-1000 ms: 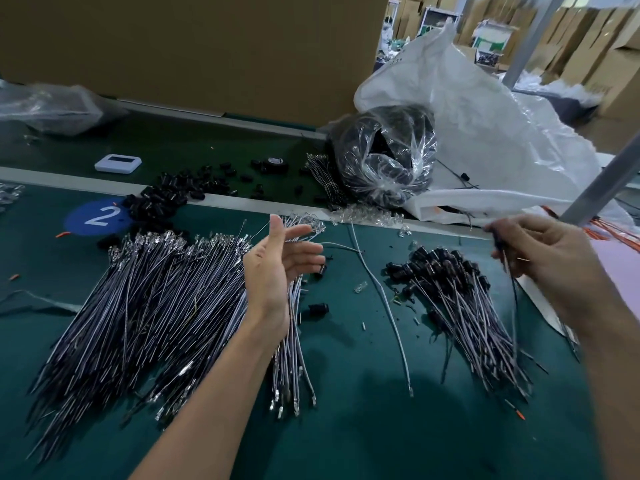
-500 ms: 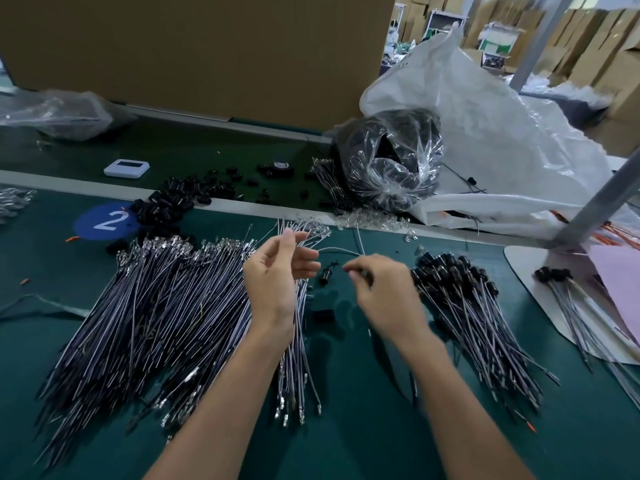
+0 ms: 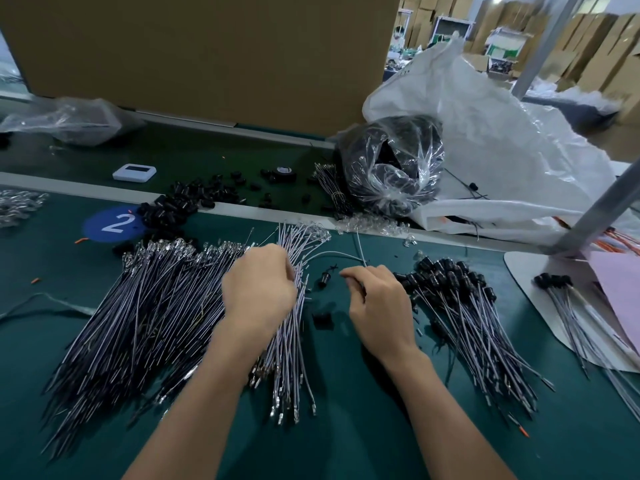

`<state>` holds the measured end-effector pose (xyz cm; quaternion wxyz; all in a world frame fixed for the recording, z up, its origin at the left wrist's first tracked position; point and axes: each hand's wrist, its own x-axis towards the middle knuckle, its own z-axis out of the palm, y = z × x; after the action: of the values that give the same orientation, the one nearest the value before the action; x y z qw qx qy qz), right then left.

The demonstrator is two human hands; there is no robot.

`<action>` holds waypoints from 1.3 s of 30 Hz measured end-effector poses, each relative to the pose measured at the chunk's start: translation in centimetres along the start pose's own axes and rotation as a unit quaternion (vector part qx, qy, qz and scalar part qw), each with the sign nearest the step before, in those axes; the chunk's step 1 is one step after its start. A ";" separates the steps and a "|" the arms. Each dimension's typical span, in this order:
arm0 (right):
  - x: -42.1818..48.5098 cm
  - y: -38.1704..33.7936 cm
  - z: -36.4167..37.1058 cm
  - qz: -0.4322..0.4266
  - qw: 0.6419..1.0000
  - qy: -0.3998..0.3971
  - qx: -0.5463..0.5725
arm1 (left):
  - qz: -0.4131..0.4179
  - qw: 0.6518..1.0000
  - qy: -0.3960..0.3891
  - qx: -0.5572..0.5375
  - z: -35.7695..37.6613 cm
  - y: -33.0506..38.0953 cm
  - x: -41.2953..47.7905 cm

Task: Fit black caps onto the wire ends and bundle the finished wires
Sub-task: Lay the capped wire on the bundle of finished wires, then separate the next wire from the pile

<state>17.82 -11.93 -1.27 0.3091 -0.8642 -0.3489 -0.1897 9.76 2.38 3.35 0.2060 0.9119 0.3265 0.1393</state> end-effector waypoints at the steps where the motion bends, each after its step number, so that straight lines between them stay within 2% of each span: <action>1: 0.0 0.0 0.0 0.003 1.000 0.003 0.002 | -0.005 0.999 -0.027 0.026 -0.5 -0.3 0.0; 4: 0.0 -0.2 -0.1 0.001 1.000 -0.001 0.003 | 0.002 0.995 -0.084 0.048 -0.9 -0.8 -0.6; 7: -0.1 -0.2 -0.3 -0.004 1.000 0.002 0.017 | 0.012 0.994 -0.105 0.031 -0.2 -0.9 -1.9; 17: -0.4 -0.1 -0.4 0.000 0.999 0.014 0.033 | 0.028 0.990 -0.061 0.124 1.5 -0.5 -3.1; 24: -0.2 -0.1 -0.5 0.006 0.999 0.016 0.048 | 0.002 0.997 -0.070 0.042 1.0 -0.8 -3.1; 28: -0.2 -0.3 -0.8 0.021 0.994 0.014 0.110 | -0.009 0.997 -0.028 -0.070 0.8 -0.8 -3.2; 30: 0.0 -0.7 -1.0 0.041 0.974 -0.016 0.221 | 0.016 0.989 -0.001 -0.147 0.7 -0.5 -3.5; 33: 0.1 -1.4 -1.3 0.091 0.913 -0.097 0.384 | 0.058 0.974 0.018 -0.216 0.8 0.3 -4.2; 36: 0.1 -1.5 -1.7 0.138 0.870 -0.090 0.464 | 0.084 0.964 0.009 -0.254 0.6 0.6 -4.6; 38: 0.3 -1.2 -2.3 0.179 0.846 -0.057 0.499 | 0.070 0.977 0.020 -0.201 0.1 -0.2 -4.5; 39: 0.4 -1.0 -2.5 0.197 0.835 -0.045 0.512 | 0.050 0.991 0.041 -0.117 -0.2 -1.0 -4.3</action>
<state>17.10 -12.85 1.20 0.7221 -0.6406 -0.2319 0.1199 5.96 0.34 2.52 0.2909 0.8901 0.2702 0.2237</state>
